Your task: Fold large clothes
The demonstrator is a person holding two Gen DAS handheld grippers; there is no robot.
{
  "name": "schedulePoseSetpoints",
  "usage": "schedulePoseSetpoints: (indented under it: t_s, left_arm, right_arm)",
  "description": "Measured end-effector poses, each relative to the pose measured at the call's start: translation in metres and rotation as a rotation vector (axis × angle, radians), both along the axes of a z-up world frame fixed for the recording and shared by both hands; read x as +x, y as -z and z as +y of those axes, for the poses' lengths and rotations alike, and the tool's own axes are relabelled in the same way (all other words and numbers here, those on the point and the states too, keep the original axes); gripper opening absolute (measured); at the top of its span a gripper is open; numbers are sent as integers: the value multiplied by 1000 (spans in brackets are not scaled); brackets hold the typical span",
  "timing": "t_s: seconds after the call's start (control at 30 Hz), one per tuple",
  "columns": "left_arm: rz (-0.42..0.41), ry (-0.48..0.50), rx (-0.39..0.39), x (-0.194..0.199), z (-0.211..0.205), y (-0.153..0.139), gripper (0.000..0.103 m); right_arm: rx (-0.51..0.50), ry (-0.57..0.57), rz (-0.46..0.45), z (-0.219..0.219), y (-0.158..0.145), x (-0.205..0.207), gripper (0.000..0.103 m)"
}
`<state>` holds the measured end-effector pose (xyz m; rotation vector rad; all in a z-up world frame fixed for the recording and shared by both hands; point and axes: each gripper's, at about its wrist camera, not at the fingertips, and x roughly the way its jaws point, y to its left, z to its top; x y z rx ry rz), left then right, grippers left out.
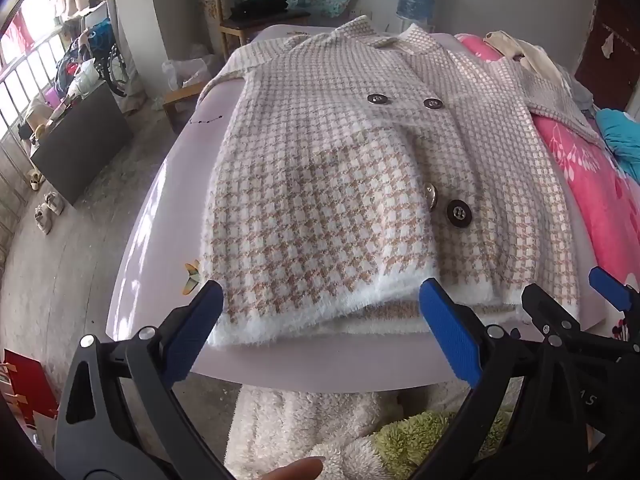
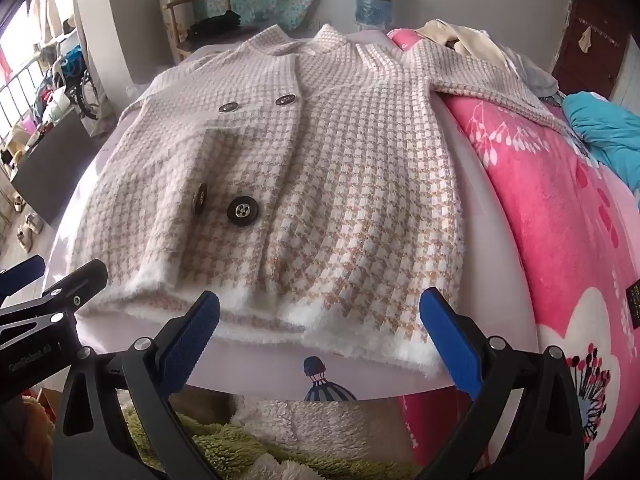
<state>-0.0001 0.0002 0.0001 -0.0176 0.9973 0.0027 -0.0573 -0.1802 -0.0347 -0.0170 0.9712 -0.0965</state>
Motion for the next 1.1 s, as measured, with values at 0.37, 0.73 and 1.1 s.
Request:
schedulePoseSetpoints:
  t_s: [0.37, 0.73, 1.1]
  left_arm:
    - [-1, -1, 2, -1, 2, -4, 95]
    - [-6, 1, 4, -2, 1, -3, 95]
    - [-8, 2, 7, -2, -1, -7, 95]
  right_arm:
    - [-1, 3, -6, 1, -7, 0, 98]
    - [5, 1, -18, -1, -9, -2, 98]
    - [9, 3, -20, -2, -8, -3, 98]
